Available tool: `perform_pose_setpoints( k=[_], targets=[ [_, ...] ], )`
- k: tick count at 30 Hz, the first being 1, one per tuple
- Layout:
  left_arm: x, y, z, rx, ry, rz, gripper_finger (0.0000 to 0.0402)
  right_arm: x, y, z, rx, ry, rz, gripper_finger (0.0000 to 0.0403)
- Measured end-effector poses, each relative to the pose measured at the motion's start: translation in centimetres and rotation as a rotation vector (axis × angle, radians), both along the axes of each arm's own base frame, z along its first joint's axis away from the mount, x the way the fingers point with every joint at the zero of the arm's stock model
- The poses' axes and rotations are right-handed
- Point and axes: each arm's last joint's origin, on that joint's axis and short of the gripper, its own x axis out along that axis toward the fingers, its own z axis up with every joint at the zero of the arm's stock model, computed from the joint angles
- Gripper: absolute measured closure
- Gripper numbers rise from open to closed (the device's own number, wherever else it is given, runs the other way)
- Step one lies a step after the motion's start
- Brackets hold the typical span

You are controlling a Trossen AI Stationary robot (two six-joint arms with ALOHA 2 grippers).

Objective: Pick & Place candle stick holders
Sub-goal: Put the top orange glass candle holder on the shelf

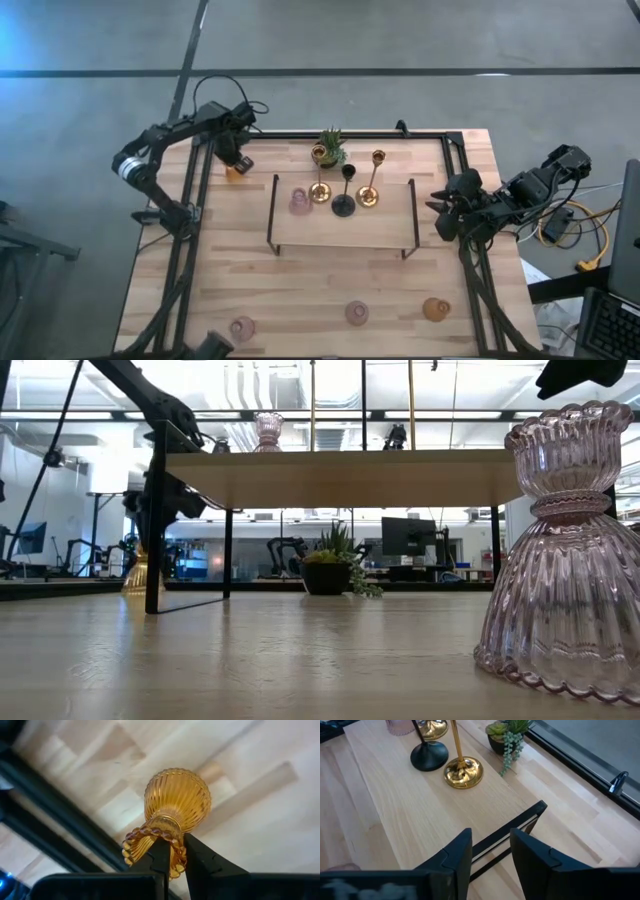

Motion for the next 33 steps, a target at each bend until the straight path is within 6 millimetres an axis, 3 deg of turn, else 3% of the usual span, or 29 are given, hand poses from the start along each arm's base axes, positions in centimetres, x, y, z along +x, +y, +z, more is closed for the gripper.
perform_pose_setpoints(
  k=[9,14,25,33],
  targets=[
    [0.0,-2.5,1.8,-0.025,0.013,-0.088,0.0367,0.0,0.0,0.0,-0.005,0.002,0.007,0.0293],
    [-0.3,-4.2,4.3,0.027,-0.024,-0.115,0.0367,0.0,0.0,0.0,-0.019,0.008,0.019,0.0291],
    [-0.9,-9.1,12.1,0.072,-0.116,-0.199,0.0367,0.0,0.0,0.1,-0.028,0.005,0.019,0.0284],
    [-1.1,-12.7,18.7,0.182,-0.416,-0.273,0.0367,0.0,0.0,0.1,-0.026,0.004,0.018,0.0295]
  ],
)
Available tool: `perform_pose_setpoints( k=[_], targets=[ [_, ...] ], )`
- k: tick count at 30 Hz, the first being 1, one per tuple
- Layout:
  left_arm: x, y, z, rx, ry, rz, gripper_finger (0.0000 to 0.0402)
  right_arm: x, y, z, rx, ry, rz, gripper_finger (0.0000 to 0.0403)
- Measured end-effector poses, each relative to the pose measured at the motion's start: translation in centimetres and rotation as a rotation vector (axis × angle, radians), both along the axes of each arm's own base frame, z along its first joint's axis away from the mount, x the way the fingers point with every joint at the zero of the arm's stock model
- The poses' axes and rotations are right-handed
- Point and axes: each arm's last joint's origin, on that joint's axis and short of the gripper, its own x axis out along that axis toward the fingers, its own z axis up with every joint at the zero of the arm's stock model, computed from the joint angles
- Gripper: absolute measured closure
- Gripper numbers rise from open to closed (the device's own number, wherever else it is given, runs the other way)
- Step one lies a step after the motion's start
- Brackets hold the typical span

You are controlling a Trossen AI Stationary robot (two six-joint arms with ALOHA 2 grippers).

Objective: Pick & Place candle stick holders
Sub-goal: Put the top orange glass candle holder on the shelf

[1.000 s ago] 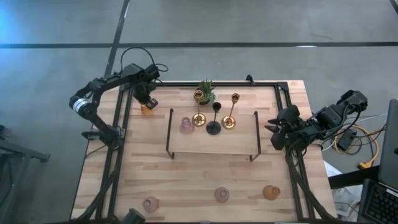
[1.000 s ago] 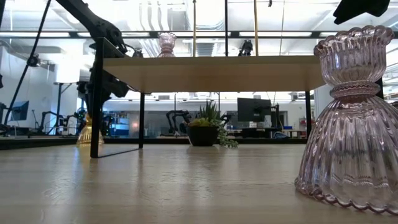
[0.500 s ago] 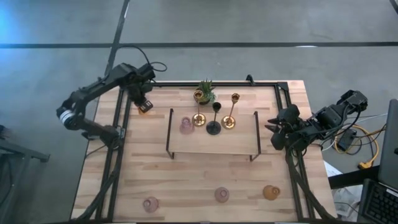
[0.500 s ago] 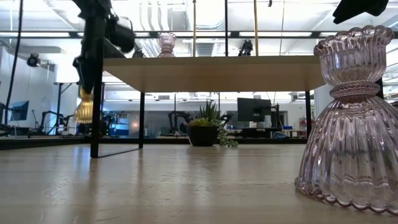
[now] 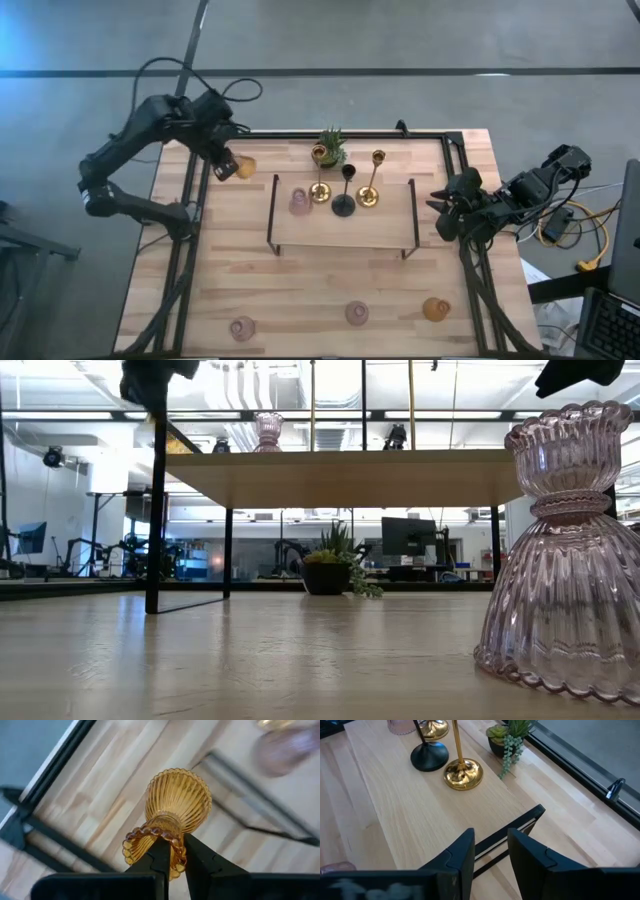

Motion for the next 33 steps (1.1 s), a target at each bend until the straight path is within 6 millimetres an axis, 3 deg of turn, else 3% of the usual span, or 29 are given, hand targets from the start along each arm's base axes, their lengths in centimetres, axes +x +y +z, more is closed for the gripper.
perform_pose_setpoints(
  k=[8,15,20,26,33],
  targets=[
    [-1.6,-3.4,4.2,0.046,-0.201,-0.059,0.0367,0.0,0.0,0.0,0.002,-0.001,-0.001,0.0296],
    [-1.9,-5.9,4.6,0.020,-0.241,-0.198,0.0367,0.0,0.0,0.0,0.001,-0.001,0.001,0.0290],
    [0.7,-8.6,4.1,-0.029,-0.243,-0.373,0.0367,0.0,0.0,0.0,0.001,-0.001,0.001,0.0290],
    [4.8,-13.6,2.8,-0.043,-0.195,-0.612,0.0367,0.0,0.0,0.0,0.007,-0.006,-0.004,0.0298],
    [8.2,-17.2,0.5,-0.010,-0.080,-0.704,0.0367,0.1,0.2,0.6,0.077,-0.020,0.016,0.0307]
  ],
)
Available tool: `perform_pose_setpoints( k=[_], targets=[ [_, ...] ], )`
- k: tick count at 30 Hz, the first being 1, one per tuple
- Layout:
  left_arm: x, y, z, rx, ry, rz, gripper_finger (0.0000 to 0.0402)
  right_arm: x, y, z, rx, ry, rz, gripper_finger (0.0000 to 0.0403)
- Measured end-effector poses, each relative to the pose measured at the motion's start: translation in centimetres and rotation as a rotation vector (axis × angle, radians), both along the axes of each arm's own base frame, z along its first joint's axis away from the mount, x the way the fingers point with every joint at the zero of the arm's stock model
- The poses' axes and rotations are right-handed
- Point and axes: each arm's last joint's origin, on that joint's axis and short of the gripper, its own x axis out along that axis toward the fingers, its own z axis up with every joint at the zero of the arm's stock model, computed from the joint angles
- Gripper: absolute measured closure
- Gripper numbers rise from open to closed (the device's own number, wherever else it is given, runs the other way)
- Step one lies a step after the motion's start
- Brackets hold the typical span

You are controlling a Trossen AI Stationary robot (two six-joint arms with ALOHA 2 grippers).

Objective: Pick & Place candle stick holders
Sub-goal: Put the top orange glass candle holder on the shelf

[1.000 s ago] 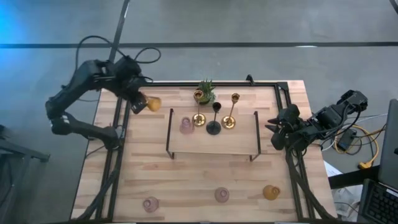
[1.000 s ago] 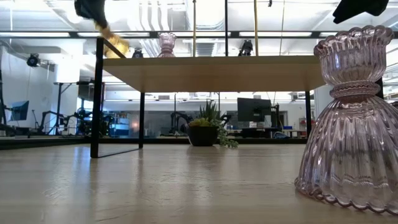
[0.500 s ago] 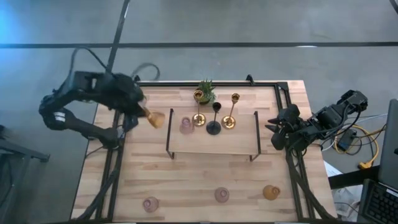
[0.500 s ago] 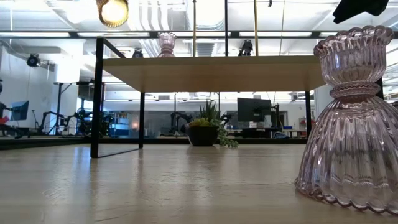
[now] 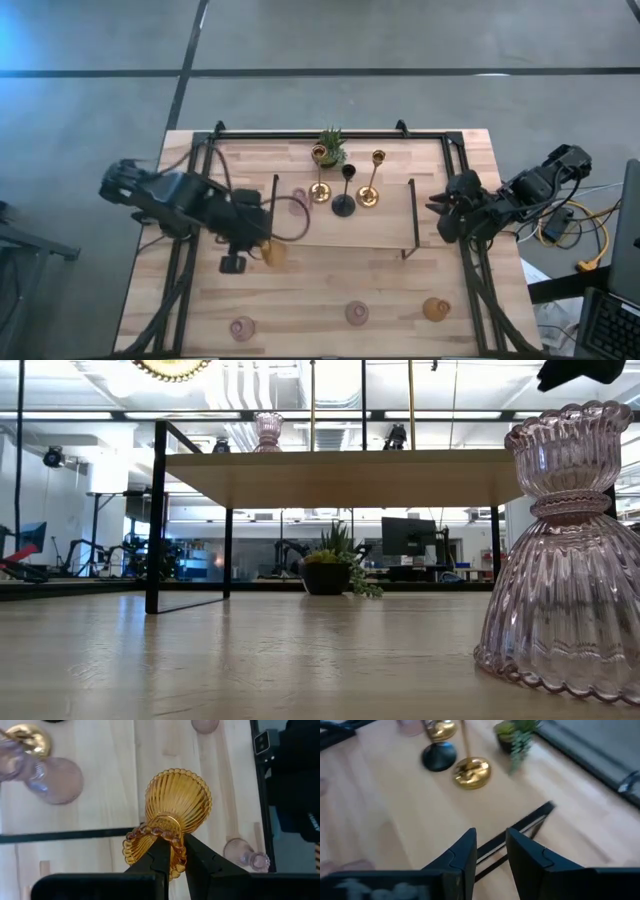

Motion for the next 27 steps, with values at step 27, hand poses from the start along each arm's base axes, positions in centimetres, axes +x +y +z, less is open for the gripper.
perform_pose_setpoints(
  k=[27],
  targets=[
    [7.0,-0.7,-0.6,0.285,-0.149,-0.055,0.0367,9.6,11.3,-1.7,-0.225,-0.259,0.349,0.0365]
  ],
)
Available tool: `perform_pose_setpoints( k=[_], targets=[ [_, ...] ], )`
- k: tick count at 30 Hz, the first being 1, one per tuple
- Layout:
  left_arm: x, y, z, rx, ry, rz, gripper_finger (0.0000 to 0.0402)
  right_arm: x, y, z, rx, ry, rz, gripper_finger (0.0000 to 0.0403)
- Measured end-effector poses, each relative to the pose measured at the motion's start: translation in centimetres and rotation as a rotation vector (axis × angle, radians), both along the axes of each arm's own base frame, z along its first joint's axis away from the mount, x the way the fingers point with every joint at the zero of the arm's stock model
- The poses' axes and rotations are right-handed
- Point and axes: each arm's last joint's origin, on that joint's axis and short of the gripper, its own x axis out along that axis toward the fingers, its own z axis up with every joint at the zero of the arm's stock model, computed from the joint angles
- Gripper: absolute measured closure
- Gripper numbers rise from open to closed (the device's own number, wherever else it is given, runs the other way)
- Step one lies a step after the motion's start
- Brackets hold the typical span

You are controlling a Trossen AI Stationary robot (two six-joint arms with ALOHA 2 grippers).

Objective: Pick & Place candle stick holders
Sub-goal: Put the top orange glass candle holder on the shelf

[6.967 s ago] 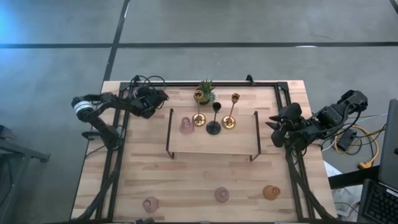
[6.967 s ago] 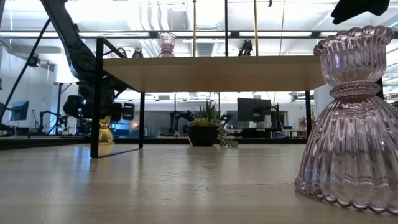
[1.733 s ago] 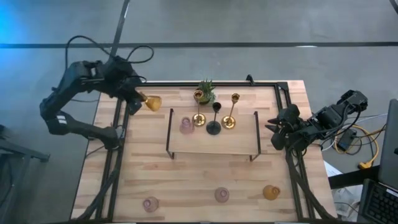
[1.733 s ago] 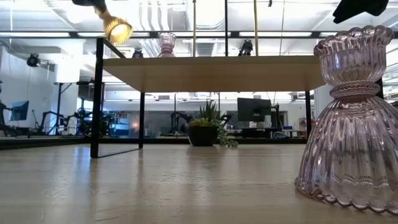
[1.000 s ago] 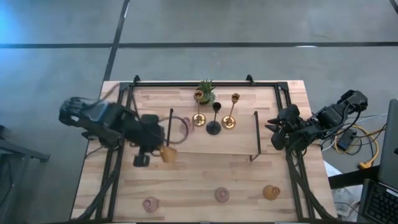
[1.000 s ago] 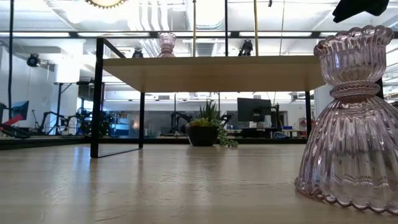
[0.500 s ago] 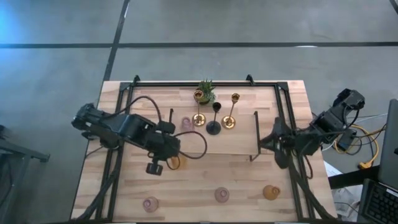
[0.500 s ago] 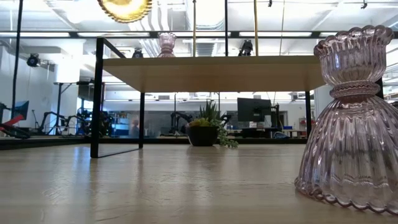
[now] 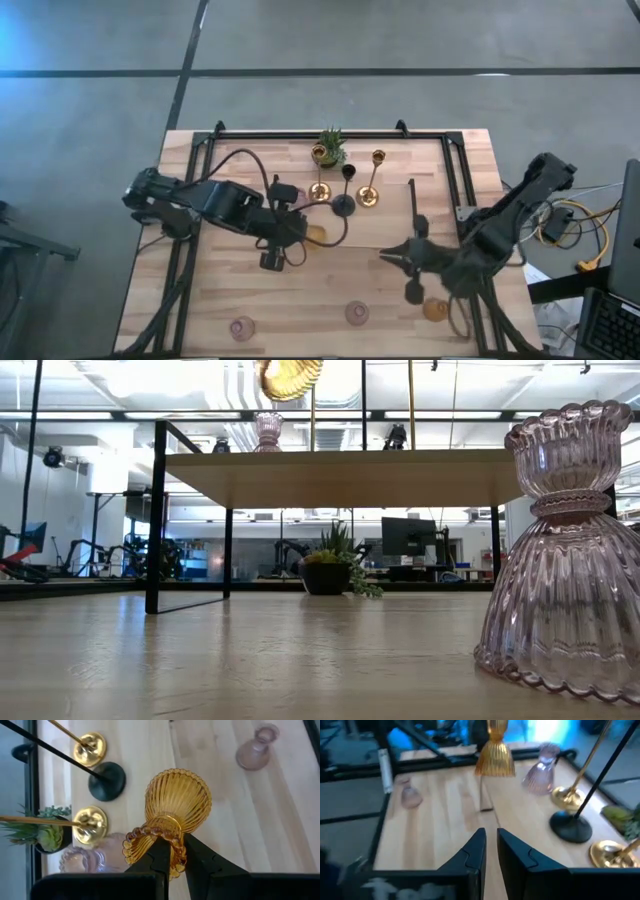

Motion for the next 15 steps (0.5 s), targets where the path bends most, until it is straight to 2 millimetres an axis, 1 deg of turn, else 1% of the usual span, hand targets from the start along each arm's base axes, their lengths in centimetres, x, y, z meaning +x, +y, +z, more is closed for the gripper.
perform_pose_setpoints(
  k=[4,8,11,15],
  targets=[
    [0.6,0.1,-0.5,0.015,0.017,0.002,0.0367,2.0,1.3,-1.1,-0.028,-0.045,-0.041,0.0365],
    [1.1,-0.1,-0.9,0.021,0.028,-0.027,0.0367,3.8,1.9,-1.6,-0.063,-0.093,-0.049,0.0364],
    [1.5,-0.2,-1.4,0.032,0.042,-0.038,0.0367,5.1,2.2,-1.4,-0.095,-0.107,-0.044,0.0356],
    [2.1,-0.4,-1.7,0.039,0.042,-0.051,0.0367,6.8,2.2,-0.7,-0.110,-0.114,-0.071,0.0324]
  ],
)
